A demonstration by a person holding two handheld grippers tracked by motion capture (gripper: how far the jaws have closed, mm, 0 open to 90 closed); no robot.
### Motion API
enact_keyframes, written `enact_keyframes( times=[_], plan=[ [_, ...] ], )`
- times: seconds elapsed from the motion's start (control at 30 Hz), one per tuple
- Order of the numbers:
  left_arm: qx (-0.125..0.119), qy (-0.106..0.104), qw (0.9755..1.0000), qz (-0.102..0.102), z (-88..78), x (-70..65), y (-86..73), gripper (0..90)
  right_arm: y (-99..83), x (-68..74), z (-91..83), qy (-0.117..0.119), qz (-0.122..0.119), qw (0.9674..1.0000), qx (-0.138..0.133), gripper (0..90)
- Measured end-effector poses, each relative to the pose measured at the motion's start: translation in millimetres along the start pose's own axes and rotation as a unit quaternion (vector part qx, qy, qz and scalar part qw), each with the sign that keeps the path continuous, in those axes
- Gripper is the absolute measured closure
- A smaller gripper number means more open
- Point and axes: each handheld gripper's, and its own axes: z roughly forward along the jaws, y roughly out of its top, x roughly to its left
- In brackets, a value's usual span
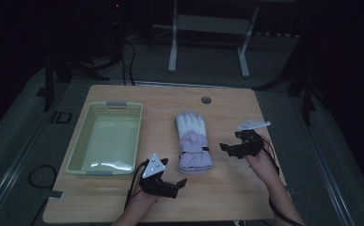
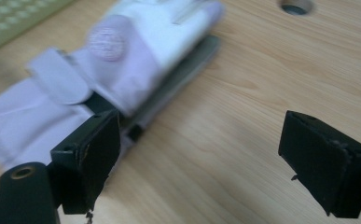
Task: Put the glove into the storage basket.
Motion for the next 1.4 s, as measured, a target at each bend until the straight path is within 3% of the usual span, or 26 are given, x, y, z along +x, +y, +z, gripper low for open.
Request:
enact_keyframes(
  times=[0.1, 0.2, 0.23, 0.33, 0.5, 0.67, 0.77, 0.93, 0.97, 1.0, 1.1, 1.2, 1.27, 1.3, 1.4],
  plan=[
    [0.003, 0.013, 0.9999, 0.002, 1.7, 2.5, 10.2, 0.0, 0.4, -0.7, 2.7, 0.000, 0.007, 1.0000, -0.002, 12.9],
    [0.012, 0.010, 0.9998, -0.010, 5.3, 7.7, 21.2, 0.0, 1.2, 1.7, 6.6, 0.008, -0.009, 0.9999, -0.009, 10.6],
    [0.027, 0.034, 0.9991, -0.001, 7.8, 9.7, 28.7, 0.0, 1.5, 2.8, 9.9, 0.009, -0.017, 0.9998, -0.011, 10.7],
    [0.035, 0.042, 0.9985, 0.006, 10.9, 11.1, 35.4, 0.0, 1.8, 3.4, 12.8, 0.025, -0.023, 0.9994, -0.011, 12.4],
    [0.057, 0.063, 0.9962, -0.020, 26.4, 20.7, 51.3, 0.0, 8.8, -0.1, 17.9, 0.013, -0.020, 0.9990, -0.037, 22.7],
    [0.075, 0.078, 0.9940, -0.013, 41.8, 27.2, 61.4, 0.1, 13.8, -2.3, 27.4, 0.013, -0.021, 0.9989, -0.039, 27.9],
    [0.076, 0.084, 0.9930, -0.034, 56.2, 37.6, 68.8, 0.7, 17.8, -1.7, 39.5, 0.018, -0.018, 0.9988, -0.042, 30.7],
    [0.092, 0.101, 0.9894, -0.050, 65.9, 44.8, 68.6, 14.9, 21.1, 1.0, 49.2, 0.035, -0.008, 0.9983, -0.045, 31.8],
    [0.098, 0.100, 0.9881, -0.063, 69.5, 46.1, 63.5, 14.9, 21.5, 3.5, 53.7, 0.040, -0.010, 0.9983, -0.042, 31.8],
    [0.098, 0.100, 0.9881, -0.063, 69.5, 46.1, 63.5, 15.0, 21.5, 3.5, 53.7, 0.040, -0.010, 0.9983, -0.042, 31.8],
    [0.113, 0.095, 0.9864, -0.072, 74.1, 46.2, 57.3, 15.1, 19.7, 6.5, 62.3, 0.048, -0.012, 0.9982, -0.032, 31.8],
    [0.143, 0.079, 0.9824, -0.091, 82.3, 46.6, 43.5, 16.0, 15.0, 10.7, 74.1, 0.058, -0.011, 0.9982, -0.012, 30.5],
    [0.143, 0.079, 0.9824, -0.091, 82.3, 46.6, 43.5, 16.5, 13.5, 12.1, 77.7, 0.059, -0.013, 0.9982, -0.005, 30.0],
    [0.163, 0.071, 0.9781, -0.108, 86.2, 50.4, 37.8, 16.6, 10.4, 12.6, 86.0, 0.065, -0.006, 0.9978, 0.007, 26.0],
    [0.167, 0.063, 0.9780, -0.108, 86.8, 52.2, 36.5, 20.9, 9.3, 10.5, 92.5, 0.071, 0.015, 0.9971, 0.023, 27.0]
  ],
)
